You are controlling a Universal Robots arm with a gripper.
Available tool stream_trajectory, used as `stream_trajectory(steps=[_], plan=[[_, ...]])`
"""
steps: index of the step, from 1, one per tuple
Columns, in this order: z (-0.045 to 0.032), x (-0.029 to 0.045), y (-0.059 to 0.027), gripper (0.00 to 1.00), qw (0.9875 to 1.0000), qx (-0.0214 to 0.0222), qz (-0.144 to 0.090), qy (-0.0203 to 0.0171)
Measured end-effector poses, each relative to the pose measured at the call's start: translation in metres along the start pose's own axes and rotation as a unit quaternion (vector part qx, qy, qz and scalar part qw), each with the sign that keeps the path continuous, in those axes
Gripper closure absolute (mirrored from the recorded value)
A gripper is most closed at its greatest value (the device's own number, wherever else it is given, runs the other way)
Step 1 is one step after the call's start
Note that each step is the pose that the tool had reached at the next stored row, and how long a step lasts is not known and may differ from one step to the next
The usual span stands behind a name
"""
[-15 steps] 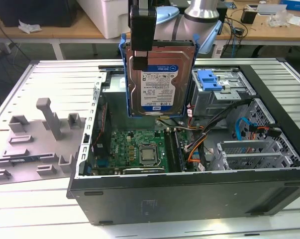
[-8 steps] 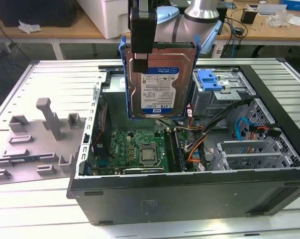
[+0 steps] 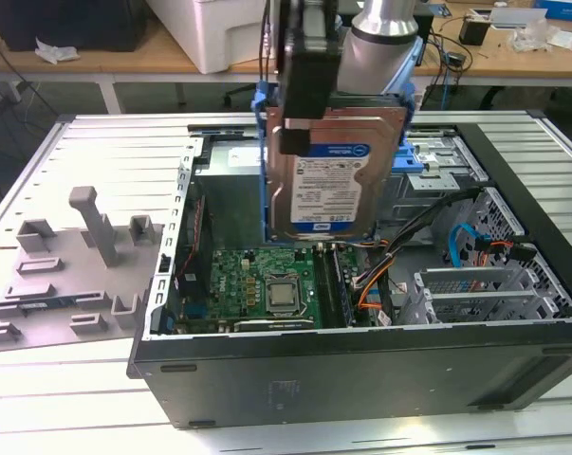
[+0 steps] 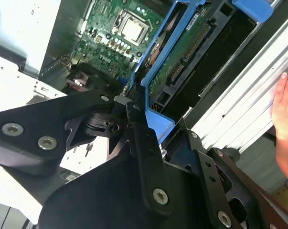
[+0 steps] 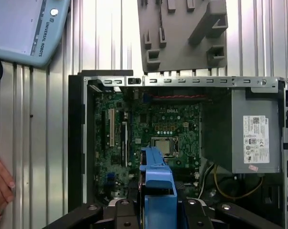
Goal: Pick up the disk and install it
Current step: 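Pick up the disk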
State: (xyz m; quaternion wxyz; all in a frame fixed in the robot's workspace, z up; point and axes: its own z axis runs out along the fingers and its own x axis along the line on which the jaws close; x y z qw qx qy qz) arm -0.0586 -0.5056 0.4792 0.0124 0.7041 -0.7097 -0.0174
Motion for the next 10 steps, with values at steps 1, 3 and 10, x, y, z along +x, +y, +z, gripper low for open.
stream_trajectory(steps=[1, 3, 10], plan=[[-0.0001, 0.0004, -0.0037, 0.63, 1.0, -0.0001, 0.0, 0.0], [-0.0005, 0.0015, -0.0124, 0.63, 1.0, -0.0004, 0.0, 0.0], [-0.0019, 0.0037, -0.0436, 0.63, 1.0, -0.001, 0.0, 0.0]])
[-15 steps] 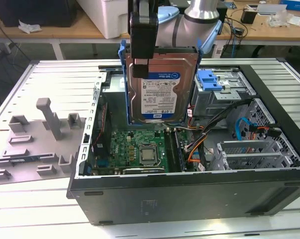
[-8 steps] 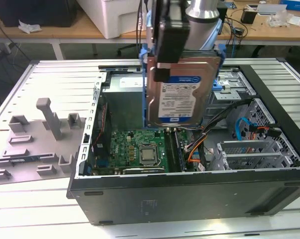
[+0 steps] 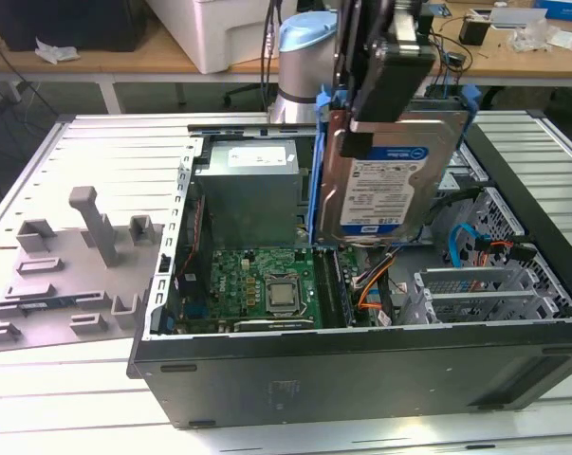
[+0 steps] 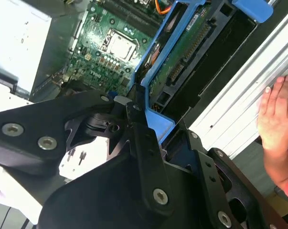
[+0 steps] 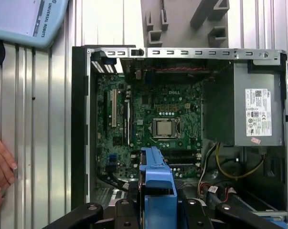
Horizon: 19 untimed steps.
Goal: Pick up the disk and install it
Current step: 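Pick up the disk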
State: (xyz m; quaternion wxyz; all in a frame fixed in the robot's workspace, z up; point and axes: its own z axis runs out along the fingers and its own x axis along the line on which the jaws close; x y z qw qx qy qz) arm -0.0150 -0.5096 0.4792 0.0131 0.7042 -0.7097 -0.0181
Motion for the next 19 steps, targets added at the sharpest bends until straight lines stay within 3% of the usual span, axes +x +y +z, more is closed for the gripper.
stream_trajectory(steps=[5, 10, 14, 17, 19], plan=[[-0.0009, 0.0024, -0.0213, 0.63, 1.0, 0.0, 0.0, 0.0], [-0.0017, 0.0166, -0.0366, 0.63, 1.0, 0.0, 0.0, 0.0], [-0.0029, 0.0196, -0.064, 0.63, 1.0, 0.0, 0.0, -0.0001], [-0.0036, 0.0227, -0.0783, 0.63, 1.0, 0.0, 0.0, 0.0], [-0.0036, 0.0228, -0.0792, 0.63, 1.0, 0.0, 0.0, 0.0]])
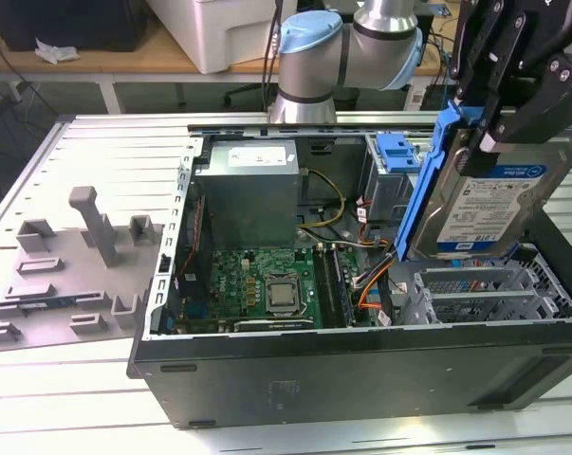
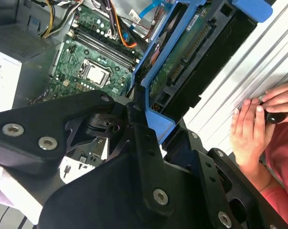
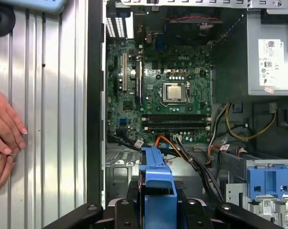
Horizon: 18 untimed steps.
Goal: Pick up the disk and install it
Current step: 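Pick up the disk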
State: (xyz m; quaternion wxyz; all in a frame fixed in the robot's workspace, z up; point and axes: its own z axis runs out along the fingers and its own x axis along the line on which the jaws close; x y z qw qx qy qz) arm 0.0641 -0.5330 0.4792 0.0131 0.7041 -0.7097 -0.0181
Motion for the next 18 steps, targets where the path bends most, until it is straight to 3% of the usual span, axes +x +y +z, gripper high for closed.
stream_trajectory(steps=[6, 12, 18], plan=[[0.0, 0.0078, -0.0012, 0.63, 1.0, 0.0, 0.0, -0.0001], [-0.0011, 0.0077, -0.0256, 0.63, 1.0, 0.0, 0.0, 0.0], [-0.0013, 0.0077, -0.0285, 0.63, 1.0, 0.0, 0.0, 0.0]])
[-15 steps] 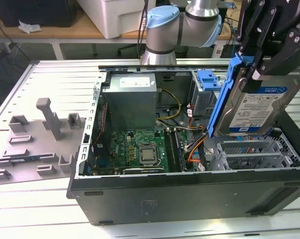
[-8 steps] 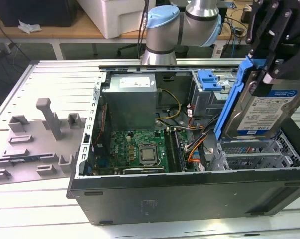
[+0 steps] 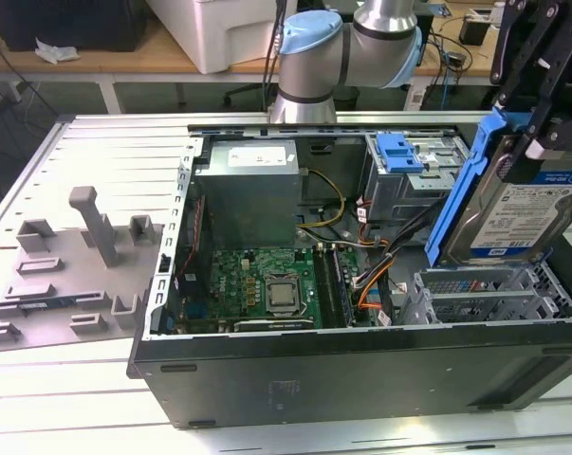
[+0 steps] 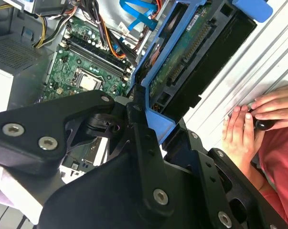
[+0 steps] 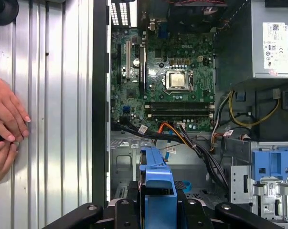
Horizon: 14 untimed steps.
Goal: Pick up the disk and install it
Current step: 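Pick up the disk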
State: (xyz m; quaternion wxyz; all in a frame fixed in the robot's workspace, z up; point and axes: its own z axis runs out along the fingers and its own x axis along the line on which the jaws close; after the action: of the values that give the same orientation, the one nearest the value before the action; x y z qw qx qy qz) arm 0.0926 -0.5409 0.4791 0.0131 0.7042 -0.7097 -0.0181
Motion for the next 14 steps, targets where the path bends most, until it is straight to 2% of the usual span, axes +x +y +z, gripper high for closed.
stream_trajectory(steps=[14], plan=[[0.0004, 0.0, -0.003, 0.63, 1.0, 0.0001, 0.009, -0.0004]])
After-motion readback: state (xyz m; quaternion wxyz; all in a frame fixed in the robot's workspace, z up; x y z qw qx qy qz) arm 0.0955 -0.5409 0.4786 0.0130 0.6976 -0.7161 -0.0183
